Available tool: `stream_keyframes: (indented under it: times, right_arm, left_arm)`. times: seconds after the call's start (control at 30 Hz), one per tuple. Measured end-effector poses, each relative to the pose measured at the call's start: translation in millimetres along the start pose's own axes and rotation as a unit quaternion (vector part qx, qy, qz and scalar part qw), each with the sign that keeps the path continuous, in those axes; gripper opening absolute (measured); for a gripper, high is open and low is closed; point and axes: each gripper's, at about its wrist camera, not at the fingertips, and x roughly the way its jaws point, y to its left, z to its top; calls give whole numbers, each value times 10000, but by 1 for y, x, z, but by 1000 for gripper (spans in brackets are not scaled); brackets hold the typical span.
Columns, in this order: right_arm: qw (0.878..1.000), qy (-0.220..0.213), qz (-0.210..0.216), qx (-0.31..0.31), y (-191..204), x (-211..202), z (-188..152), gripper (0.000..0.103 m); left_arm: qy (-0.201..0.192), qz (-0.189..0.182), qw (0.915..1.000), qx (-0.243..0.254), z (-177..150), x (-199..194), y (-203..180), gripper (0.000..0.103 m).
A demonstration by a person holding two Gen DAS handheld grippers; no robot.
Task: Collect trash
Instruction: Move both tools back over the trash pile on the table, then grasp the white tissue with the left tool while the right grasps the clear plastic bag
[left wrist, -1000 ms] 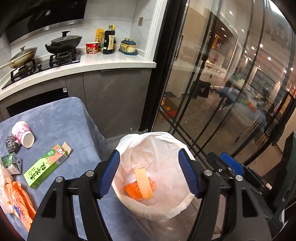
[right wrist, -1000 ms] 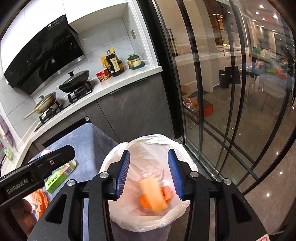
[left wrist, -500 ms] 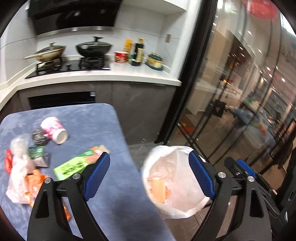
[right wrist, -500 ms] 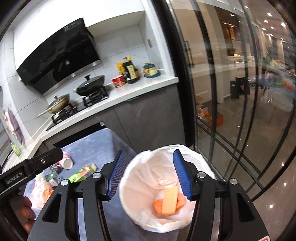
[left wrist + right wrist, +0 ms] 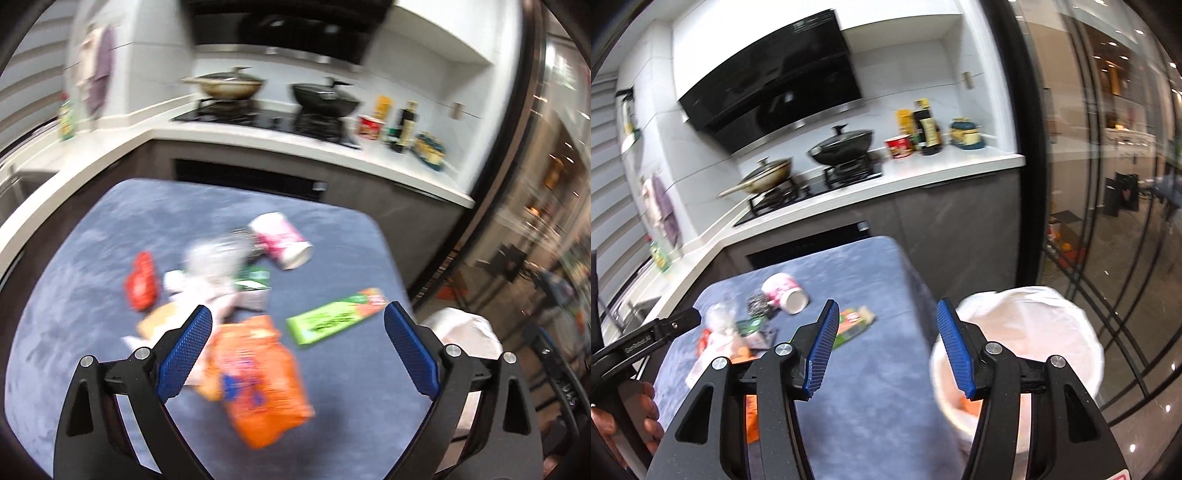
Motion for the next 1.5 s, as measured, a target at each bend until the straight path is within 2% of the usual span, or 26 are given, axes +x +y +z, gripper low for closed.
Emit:
stream_keyframes:
  times: [0.17, 0.27, 0.43, 0.7, 0.83, 1.0, 1.1, 1.17, 1.23, 1.37, 1.43, 1.5]
  right_arm:
    - [9992, 177, 279, -222, 43, 16, -6, 54]
    - [9980, 283, 447, -358, 68, 25, -10, 54]
    - [9949, 446, 706, -564, 106, 42, -18, 54]
    - [9891, 749, 1043, -727, 160, 80, -21, 54]
    - [9860, 920, 1166, -752, 182, 101, -21, 54]
    - [9824, 1085, 1308, -777, 206, 128, -21, 54]
    - [9802, 1176, 1383, -789, 221, 143, -21, 54]
    - [9783, 1262, 1431, -813, 230, 155, -23, 54]
    - [9765, 1341, 1456, -852, 238, 165, -25, 54]
    - [9746, 1456, 1426, -930, 251, 184, -29, 54]
    - [9734, 1517, 1424, -963, 255, 191, -31, 49]
    - [9724, 1547, 1433, -1003, 257, 193, -33, 25]
  left_arm:
    - [78, 468, 9986, -229, -9, 0, 55, 90]
    - [197, 613, 9974, -321, -18, 4, 77, 90]
    - [419, 680, 9958, -445, -31, 14, 101, 90]
    - [687, 577, 9949, -454, -47, 40, 121, 88]
    - [799, 491, 9945, -460, -51, 50, 126, 79]
    - [895, 316, 9943, -490, -54, 58, 135, 61]
    - [993, 217, 9937, -481, -56, 63, 139, 44]
    - [1085, 120, 9926, -528, -58, 66, 142, 27]
    - [1146, 45, 9919, -553, -59, 68, 143, 16]
    - [1151, 0, 9918, -559, -62, 67, 146, 7]
    - [1126, -37, 9920, -573, -62, 64, 148, 5]
    - [1083, -68, 9925, -571, -61, 60, 149, 3]
